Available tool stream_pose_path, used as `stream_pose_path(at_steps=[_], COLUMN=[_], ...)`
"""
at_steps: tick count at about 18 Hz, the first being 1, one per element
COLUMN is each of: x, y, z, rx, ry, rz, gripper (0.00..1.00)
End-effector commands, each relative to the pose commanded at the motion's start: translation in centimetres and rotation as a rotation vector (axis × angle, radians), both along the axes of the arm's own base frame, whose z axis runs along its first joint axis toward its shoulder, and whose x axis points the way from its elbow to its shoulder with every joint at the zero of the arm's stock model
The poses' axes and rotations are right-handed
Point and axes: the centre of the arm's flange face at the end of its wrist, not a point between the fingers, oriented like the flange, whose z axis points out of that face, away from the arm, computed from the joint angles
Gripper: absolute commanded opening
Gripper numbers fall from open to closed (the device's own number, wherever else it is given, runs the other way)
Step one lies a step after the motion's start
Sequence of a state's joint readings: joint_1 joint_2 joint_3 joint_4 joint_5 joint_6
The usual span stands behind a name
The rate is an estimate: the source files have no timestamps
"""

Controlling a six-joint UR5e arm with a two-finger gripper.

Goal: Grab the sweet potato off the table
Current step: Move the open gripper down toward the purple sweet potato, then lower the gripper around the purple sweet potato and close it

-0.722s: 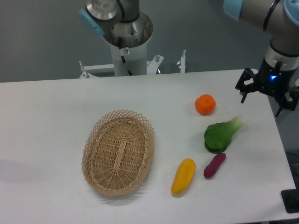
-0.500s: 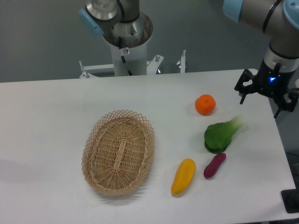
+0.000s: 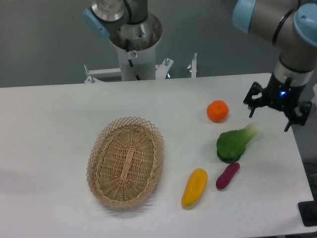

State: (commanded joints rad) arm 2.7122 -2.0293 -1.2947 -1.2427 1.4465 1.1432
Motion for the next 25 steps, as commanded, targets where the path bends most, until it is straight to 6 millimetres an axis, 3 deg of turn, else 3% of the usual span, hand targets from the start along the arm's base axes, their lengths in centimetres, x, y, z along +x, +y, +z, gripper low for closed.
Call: stream_pose_path(at_steps=[3,5,8,11,15,18,25], x=[0.2,0.0,-0.4,-0.3,1.3,1.9,2.6], y=[3.1,4.4,5.6,5.5,3.7,3.0,3.1], z=[-3.5,-6.1,-8.5,-11.1,-14.9,-17.0,-18.3], rx=[0.006,0.009,0.019,-0.013,-0.115,-0.122,-0.12], ry=[0.006,-0.004,0.02,0.0,0.015,0.062,0.063], rz=[0.014,0.039,0.016,-0.056,-0.235,-0.241,-0.224], gripper=[1.0,1.0,1.0,1.0,1.0,1.0,1.0])
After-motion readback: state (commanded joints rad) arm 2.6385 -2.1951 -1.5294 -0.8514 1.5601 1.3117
